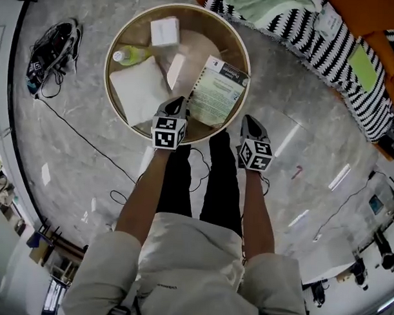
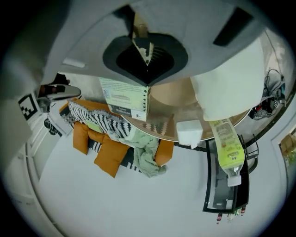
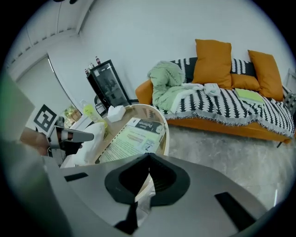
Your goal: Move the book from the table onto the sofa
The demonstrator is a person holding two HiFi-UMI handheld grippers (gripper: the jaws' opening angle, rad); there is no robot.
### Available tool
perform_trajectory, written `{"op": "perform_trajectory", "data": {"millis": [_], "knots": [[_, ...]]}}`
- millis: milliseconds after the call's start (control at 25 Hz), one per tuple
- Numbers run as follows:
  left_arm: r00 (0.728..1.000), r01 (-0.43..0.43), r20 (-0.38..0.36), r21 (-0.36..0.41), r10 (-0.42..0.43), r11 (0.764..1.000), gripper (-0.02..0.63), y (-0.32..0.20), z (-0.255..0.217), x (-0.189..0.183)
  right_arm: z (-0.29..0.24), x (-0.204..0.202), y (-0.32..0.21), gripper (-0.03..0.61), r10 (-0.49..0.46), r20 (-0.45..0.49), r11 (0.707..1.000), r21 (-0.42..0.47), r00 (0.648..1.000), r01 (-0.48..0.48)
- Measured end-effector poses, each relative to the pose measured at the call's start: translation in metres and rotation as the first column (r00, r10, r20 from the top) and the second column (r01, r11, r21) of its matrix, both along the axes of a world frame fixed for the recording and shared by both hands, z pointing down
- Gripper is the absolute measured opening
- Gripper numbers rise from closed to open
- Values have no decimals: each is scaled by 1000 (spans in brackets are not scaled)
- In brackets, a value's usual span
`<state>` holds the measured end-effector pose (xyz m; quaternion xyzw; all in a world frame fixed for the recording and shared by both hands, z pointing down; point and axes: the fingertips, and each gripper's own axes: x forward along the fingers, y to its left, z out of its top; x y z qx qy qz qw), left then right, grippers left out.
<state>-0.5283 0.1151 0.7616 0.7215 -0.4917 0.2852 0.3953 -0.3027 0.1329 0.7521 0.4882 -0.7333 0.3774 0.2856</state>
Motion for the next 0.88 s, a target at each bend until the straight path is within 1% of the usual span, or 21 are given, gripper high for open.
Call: {"op": "perform_trajectory", "data": {"millis": [120, 200, 360, 480, 600, 720, 880], "knots": [[1000, 27, 11, -42, -27, 999, 9, -8, 27, -7, 18, 1, 8, 6, 21, 38, 1000, -10, 999, -21], [999, 42, 24, -62, -41, 997, 9, -12, 40, -11, 25, 4, 11, 6, 50, 61, 999, 0, 997, -50], [998, 32, 63, -94, -26, 995, 9, -24, 61, -12, 31, 16, 4, 6, 75, 82, 996, 33, 994, -78], [997, 1, 71, -111, 7, 994, 9, -28, 70, -5, 39, 23, 3, 6, 74, 85, 997, 24, 994, -77], [997, -13, 71, -113, 22, 994, 9, -34, 73, 3, 42, 22, -1, 6, 70, 133, 997, 14, 989, -72], [997, 3, 77, -91, 5, 996, 9, -42, 70, 11, 39, 25, -6, 6, 69, 182, 997, 22, 981, -74], [996, -42, 79, -53, 46, 998, 9, -51, 61, 38, 35, 39, -10, 6, 100, 229, 993, 40, 968, -112]]}}
